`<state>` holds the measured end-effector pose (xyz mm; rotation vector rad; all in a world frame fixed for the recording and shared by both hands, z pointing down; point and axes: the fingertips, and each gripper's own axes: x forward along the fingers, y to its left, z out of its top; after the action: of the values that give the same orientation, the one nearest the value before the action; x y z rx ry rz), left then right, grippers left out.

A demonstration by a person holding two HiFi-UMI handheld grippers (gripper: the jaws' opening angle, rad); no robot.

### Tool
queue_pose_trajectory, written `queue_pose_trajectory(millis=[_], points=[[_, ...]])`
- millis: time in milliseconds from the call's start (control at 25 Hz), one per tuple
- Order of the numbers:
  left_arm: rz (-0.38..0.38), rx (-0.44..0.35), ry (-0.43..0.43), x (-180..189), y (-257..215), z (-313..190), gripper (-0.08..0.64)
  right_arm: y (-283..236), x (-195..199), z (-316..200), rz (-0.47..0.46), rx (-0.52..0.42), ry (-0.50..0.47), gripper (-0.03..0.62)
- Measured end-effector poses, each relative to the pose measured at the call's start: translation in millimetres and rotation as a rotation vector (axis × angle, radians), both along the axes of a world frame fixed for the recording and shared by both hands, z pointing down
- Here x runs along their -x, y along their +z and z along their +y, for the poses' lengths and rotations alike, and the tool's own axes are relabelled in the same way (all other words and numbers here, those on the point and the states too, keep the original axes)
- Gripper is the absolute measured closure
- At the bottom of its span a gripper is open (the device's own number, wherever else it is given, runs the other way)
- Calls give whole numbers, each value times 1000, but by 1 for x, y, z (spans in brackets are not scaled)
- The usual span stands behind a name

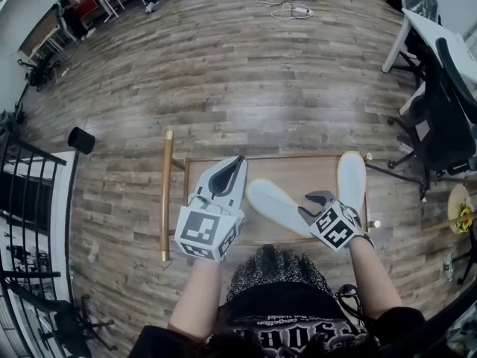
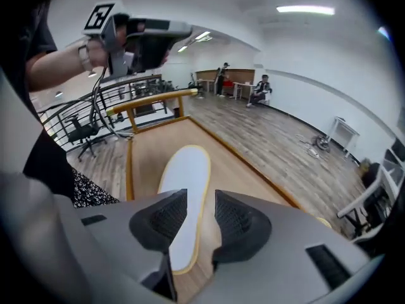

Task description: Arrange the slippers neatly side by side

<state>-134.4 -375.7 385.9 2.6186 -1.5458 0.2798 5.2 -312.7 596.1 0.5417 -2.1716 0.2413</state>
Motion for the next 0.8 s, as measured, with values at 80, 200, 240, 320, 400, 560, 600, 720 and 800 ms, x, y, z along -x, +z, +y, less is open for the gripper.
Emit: queue_pose_trajectory(millis=[80, 200, 240, 320, 400, 560, 600, 720, 800], points=[[-3, 1, -3, 2, 0, 1, 558, 14, 24, 6, 12, 16, -62, 472], [-7, 3, -16, 9, 0, 2, 558, 31, 47, 3, 23, 30, -85, 471], [-8, 5, -20, 11, 1, 3, 558, 37, 50, 0, 28, 36, -80, 471], [-9, 8, -25, 14, 2, 3, 558, 47, 53, -4, 34, 58, -59, 471], [-11, 13, -28, 15, 5, 4, 558, 55, 55, -6, 34, 81, -39, 471], [-13, 21, -27, 17, 8, 4, 558, 63, 62, -9, 39, 103, -16, 471], [-12, 22, -26, 18, 8, 4, 558, 64, 63, -10, 41, 106, -12, 471], [-13, 24, -22, 19, 9, 3, 558, 65, 66, -13, 48, 110, -2, 471], [-13, 26, -20, 19, 10, 3, 558, 66, 67, -13, 56, 116, 0, 472]])
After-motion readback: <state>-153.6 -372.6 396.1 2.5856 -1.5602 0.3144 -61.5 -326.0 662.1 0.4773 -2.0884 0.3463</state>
